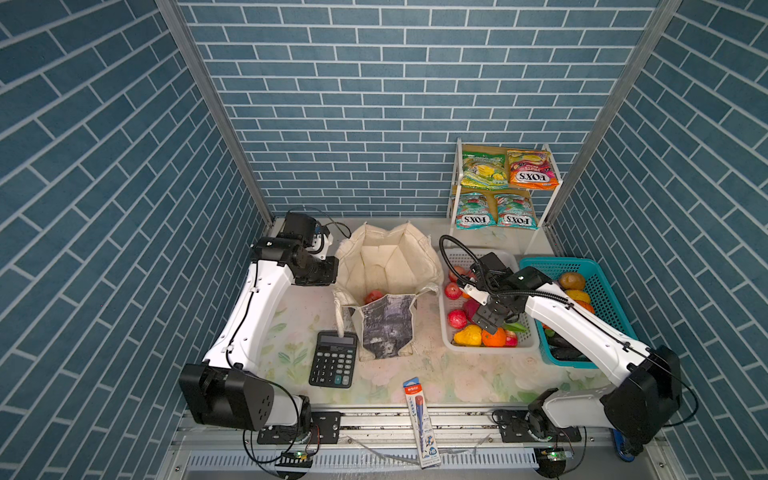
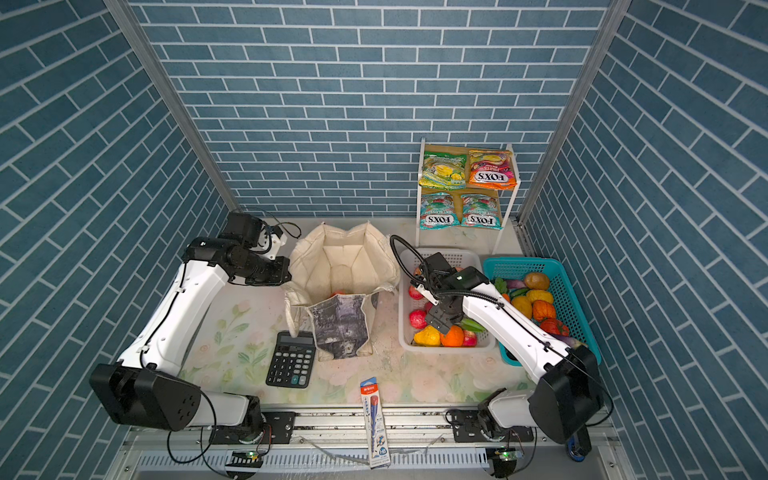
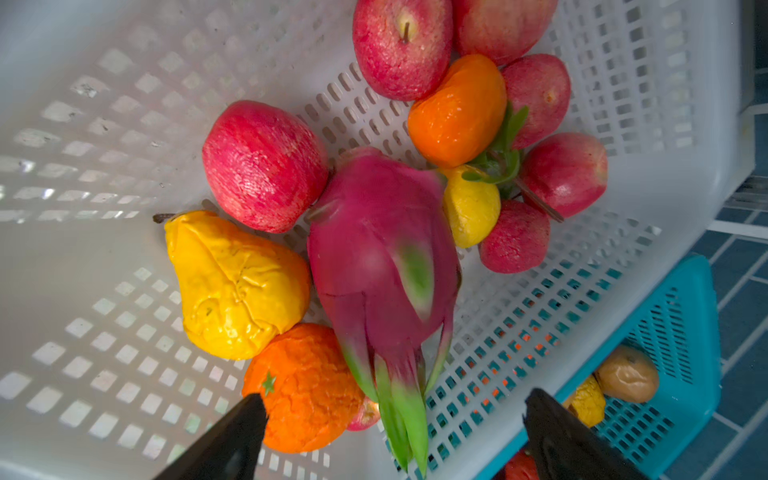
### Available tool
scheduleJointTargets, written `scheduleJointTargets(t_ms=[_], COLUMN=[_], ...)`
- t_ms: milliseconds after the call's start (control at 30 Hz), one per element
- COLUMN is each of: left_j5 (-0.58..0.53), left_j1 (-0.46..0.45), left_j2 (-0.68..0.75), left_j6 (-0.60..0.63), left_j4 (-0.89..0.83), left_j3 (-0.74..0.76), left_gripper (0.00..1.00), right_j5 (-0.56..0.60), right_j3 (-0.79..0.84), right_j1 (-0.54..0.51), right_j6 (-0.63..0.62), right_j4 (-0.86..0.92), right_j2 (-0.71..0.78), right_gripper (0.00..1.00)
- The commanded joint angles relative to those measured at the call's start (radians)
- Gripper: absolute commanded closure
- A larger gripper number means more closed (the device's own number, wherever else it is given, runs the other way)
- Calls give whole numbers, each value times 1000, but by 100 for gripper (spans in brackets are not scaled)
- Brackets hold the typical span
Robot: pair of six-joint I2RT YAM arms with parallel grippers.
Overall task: Place the food into the grocery bag and tie it
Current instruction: 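Move the right gripper over the white basket and lower onto the dragon fruit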
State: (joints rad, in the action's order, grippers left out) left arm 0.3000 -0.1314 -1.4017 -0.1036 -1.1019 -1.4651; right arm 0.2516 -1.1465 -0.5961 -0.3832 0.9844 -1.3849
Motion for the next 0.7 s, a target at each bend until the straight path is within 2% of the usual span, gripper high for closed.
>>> scheduleJointTargets(t_ms=[0, 267, 667], left_j5=[7, 3, 7], left_j1=[-5, -5, -5], left_j2=[23, 25, 9], left_j6=[10, 10, 12], left_j4=[-18, -19, -23], left_j3=[15, 20, 12], left_gripper=[100, 100, 100], right_j5=[-62, -62, -124], right_j3=[13, 22, 27], right_j1=[26, 67, 105], right_j6=[-93, -136, -158], right_j4=[-48, -92, -102], right_j2=[-32, -83, -139], right_gripper=[2, 2, 2])
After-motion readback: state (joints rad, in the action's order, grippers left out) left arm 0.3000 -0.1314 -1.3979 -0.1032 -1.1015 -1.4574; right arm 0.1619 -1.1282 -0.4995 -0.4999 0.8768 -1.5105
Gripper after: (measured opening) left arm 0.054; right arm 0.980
